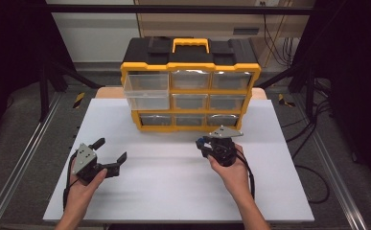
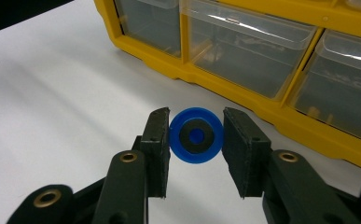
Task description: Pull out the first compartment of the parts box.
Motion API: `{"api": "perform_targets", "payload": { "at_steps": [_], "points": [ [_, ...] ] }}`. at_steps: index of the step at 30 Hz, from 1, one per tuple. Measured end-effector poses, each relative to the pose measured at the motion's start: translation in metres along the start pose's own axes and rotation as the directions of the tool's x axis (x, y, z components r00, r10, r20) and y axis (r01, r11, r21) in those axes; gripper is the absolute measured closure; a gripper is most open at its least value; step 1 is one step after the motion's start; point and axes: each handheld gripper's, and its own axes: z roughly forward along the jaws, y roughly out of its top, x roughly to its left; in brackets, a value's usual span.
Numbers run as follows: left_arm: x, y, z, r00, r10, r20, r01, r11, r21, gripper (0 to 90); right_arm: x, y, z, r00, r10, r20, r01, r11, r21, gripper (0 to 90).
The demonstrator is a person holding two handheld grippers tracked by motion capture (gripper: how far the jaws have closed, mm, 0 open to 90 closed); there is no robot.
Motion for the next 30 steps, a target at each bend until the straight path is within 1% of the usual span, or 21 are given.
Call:
{"api": "perform_targets", "payload": {
  "at_steps": [1, 2, 3, 4, 7, 11, 13, 15, 16, 17, 19, 20, 21, 22, 24, 25, 26, 27, 28, 30],
  "points": [
    [0.000, 0.000, 0.000, 1.0000, -0.003, -0.002, 0.003, 1.0000, -0.002, 3.9, -0.001, 0.000, 0.000, 0.9999, -0.013, 0.000, 0.013, 1.000, -0.005, 62.8],
    [0.001, 0.000, 0.000, 1.0000, -0.005, -0.001, 0.005, 1.0000, -0.003, 3.9, -0.001, 0.000, -0.001, 0.9999, -0.014, 0.001, 0.014, 1.000, -0.006, 62.8],
    [0.001, 0.000, 0.000, 1.0000, -0.008, 0.000, 0.008, 1.0000, -0.004, 3.9, 0.001, 0.000, -0.002, 1.0000, -0.001, 0.002, 0.001, 1.000, -0.004, 62.8],
    [0.001, 0.000, 0.000, 1.0000, -0.007, -0.001, 0.007, 1.0000, -0.004, 3.9, 0.000, 0.000, -0.002, 1.0000, -0.009, 0.003, 0.009, 1.000, -0.006, 62.8],
    [0.001, 0.000, 0.000, 1.0000, -0.008, 0.001, 0.008, 0.9999, -0.006, 3.9, 0.001, 0.000, -0.002, 1.0000, -0.002, 0.003, 0.002, 1.000, -0.006, 62.8],
    [0.001, 0.000, 0.000, 1.0000, -0.008, 0.005, 0.008, 0.9999, -0.008, 3.9, 0.001, 0.000, -0.001, 0.9998, -0.021, 0.001, 0.021, 1.000, -0.007, 62.8],
    [0.001, 0.000, -0.001, 1.0000, -0.007, 0.006, 0.007, 0.9999, -0.011, 3.9, 0.002, 0.001, -0.001, 0.9998, -0.021, 0.001, 0.021, 1.000, -0.009, 62.8],
    [0.002, 0.001, -0.001, 0.9999, -0.011, 0.007, 0.011, 0.9998, -0.016, 3.9, 0.003, 0.001, 0.000, 0.9995, -0.032, 0.003, 0.032, 0.999, -0.015, 62.8],
    [0.002, 0.001, -0.001, 0.9999, -0.013, 0.007, 0.013, 0.9998, -0.017, 3.9, 0.004, 0.002, 0.000, 0.9993, -0.038, 0.002, 0.038, 0.999, -0.009, 62.8],
    [0.002, 0.000, -0.001, 0.9999, -0.013, 0.006, 0.013, 0.9998, -0.014, 3.9, 0.005, 0.002, 0.000, 0.9993, -0.037, 0.001, 0.037, 0.999, -0.005, 62.8],
    [0.002, 0.000, 0.000, 0.9999, -0.012, 0.003, 0.012, 0.9999, -0.009, 3.9, 0.007, 0.003, 0.001, 0.9995, -0.030, -0.003, 0.030, 0.999, -0.012, 62.8],
    [0.002, 0.000, 0.000, 0.9999, -0.011, 0.000, 0.011, 0.9999, -0.007, 3.9, 0.006, 0.003, 0.001, 0.9992, -0.039, -0.002, 0.039, 0.999, -0.015, 62.8],
    [0.002, 0.000, -0.001, 0.9999, -0.015, -0.003, 0.015, 0.9998, -0.010, 3.9, 0.007, 0.003, 0.000, 0.9995, -0.033, -0.003, 0.033, 0.999, -0.013, 62.8],
    [0.003, 0.000, -0.002, 0.9998, -0.017, -0.006, 0.017, 0.9998, -0.014, 3.9, 0.007, 0.004, 0.000, 0.9991, -0.042, -0.007, 0.042, 0.999, -0.015, 62.8],
    [0.004, 0.001, -0.004, 0.9996, -0.026, -0.008, 0.026, 0.9995, -0.021, 3.9, 0.008, 0.004, 0.000, 0.9991, -0.041, -0.011, 0.041, 0.999, -0.023, 62.8],
    [0.004, 0.001, -0.004, 0.9995, -0.030, -0.008, 0.030, 0.9993, -0.025, 3.9, 0.010, 0.004, -0.001, 0.9995, -0.032, -0.009, 0.032, 0.999, -0.017, 62.8],
    [0.005, 0.001, -0.003, 0.9995, -0.030, -0.009, 0.030, 0.9992, -0.025, 3.9, 0.010, 0.003, -0.002, 0.9991, -0.041, -0.012, 0.040, 0.999, -0.016, 62.8],
    [0.005, 0.001, -0.002, 0.9994, -0.032, -0.009, 0.032, 0.9992, -0.025, 3.9, 0.011, 0.004, -0.002, 0.9994, -0.032, -0.013, 0.032, 0.999, -0.024, 62.8],
    [0.005, 0.001, -0.002, 0.9994, -0.033, -0.010, 0.032, 0.9991, -0.026, 3.8, 0.010, 0.004, -0.003, 0.9991, -0.042, -0.012, 0.041, 0.999, -0.024, 62.8],
    [0.005, 0.002, -0.001, 0.9995, -0.031, -0.008, 0.031, 0.9992, -0.027, 3.9, 0.010, 0.004, -0.004, 0.9995, -0.030, -0.010, 0.030, 0.999, -0.029, 62.8]
  ]
}}
